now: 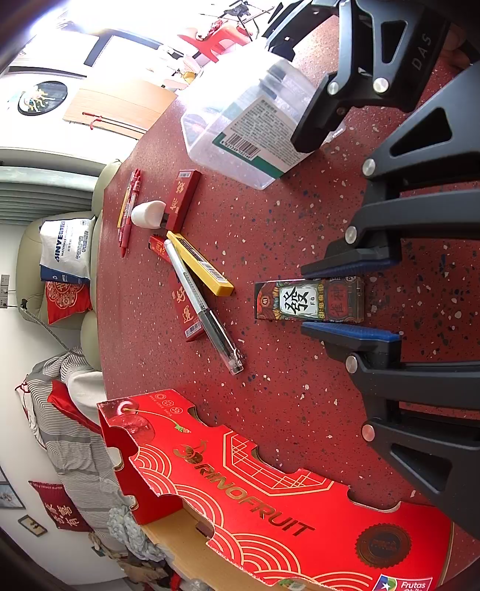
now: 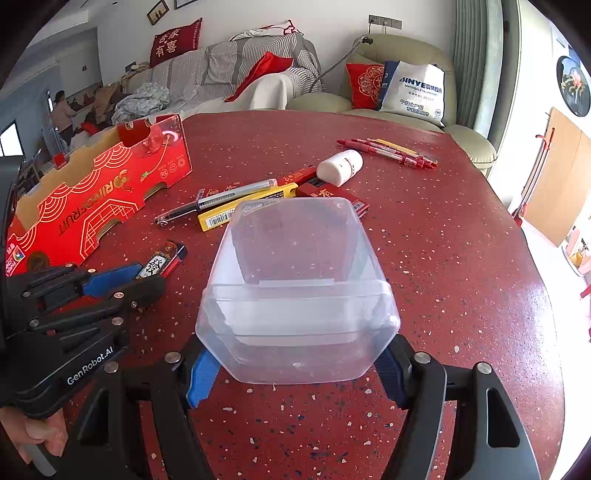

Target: Organize rigid objects

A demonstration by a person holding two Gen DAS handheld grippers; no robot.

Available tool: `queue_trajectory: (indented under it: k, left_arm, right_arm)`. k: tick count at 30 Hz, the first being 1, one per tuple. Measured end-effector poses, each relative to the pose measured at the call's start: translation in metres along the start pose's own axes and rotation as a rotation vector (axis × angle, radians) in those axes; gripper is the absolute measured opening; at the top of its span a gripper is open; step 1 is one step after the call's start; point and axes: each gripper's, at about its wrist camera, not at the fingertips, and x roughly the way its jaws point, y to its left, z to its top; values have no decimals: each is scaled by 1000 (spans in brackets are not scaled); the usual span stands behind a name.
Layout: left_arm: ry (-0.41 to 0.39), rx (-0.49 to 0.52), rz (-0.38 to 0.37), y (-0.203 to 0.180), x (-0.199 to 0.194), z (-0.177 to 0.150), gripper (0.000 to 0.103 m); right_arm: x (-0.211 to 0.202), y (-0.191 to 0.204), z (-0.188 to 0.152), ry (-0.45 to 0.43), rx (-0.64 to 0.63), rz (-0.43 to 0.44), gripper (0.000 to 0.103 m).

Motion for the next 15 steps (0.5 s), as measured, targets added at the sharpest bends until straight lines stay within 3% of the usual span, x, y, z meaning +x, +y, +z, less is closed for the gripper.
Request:
queue_trajectory:
  k: [15]
  left_arm:
    - [-3, 4, 5, -1, 0, 0, 26]
  right_arm:
    - [-1, -1, 0, -6, 1, 0, 73]
